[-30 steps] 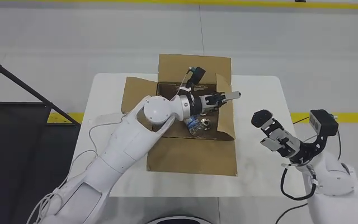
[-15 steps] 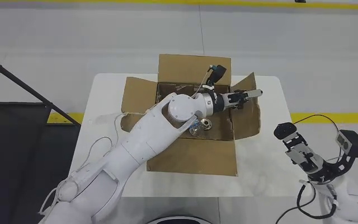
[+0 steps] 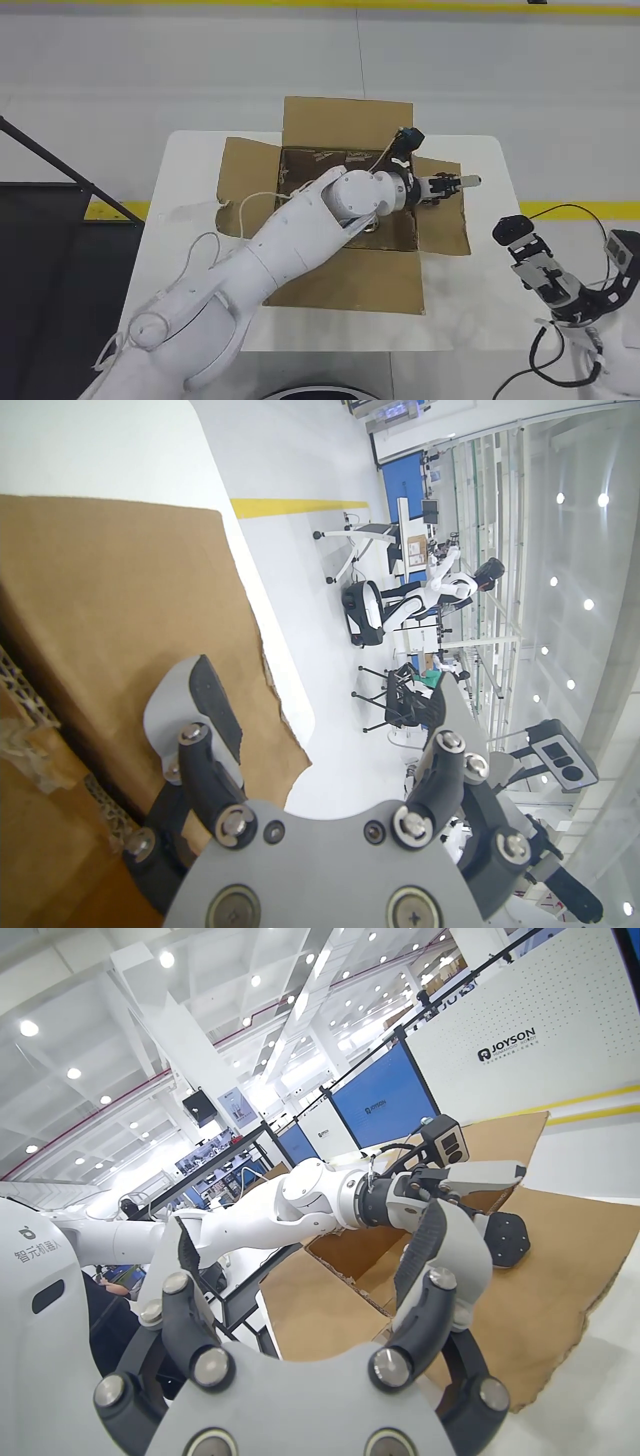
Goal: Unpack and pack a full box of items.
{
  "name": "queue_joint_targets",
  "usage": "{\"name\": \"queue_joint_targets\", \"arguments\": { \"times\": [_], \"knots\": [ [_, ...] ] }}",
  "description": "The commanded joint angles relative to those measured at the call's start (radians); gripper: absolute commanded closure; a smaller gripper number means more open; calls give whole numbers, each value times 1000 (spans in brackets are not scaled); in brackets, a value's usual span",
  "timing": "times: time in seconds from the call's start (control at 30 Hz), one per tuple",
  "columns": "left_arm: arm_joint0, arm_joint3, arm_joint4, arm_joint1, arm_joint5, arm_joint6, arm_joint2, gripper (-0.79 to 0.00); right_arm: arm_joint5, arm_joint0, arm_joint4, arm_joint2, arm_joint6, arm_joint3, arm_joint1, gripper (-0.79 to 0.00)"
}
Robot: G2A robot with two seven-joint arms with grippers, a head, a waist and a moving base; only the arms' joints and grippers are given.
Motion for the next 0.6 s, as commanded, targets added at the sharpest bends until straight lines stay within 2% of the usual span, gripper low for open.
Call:
{"name": "queue_joint_targets", "arguments": {
  "times": [0.0,0.2,0.33,0.47,0.57],
  "knots": [
    [-7,21,2,-12,7,-5,3,-785,0,-2,-5,0,-7,-2,1,-785],
    [-21,64,16,-40,18,-13,4,-785,9,7,-19,-7,-20,-6,3,-785],
    [-25,86,17,-48,-6,-27,-12,-785,19,12,-28,-12,-26,-5,4,-785],
    [-36,80,22,-37,-40,-40,-56,-785,51,41,-27,-32,-10,27,8,-785],
    [-38,48,41,-15,-60,-44,-104,-785,82,79,-23,-52,5,67,11,-785]
  ]
}}
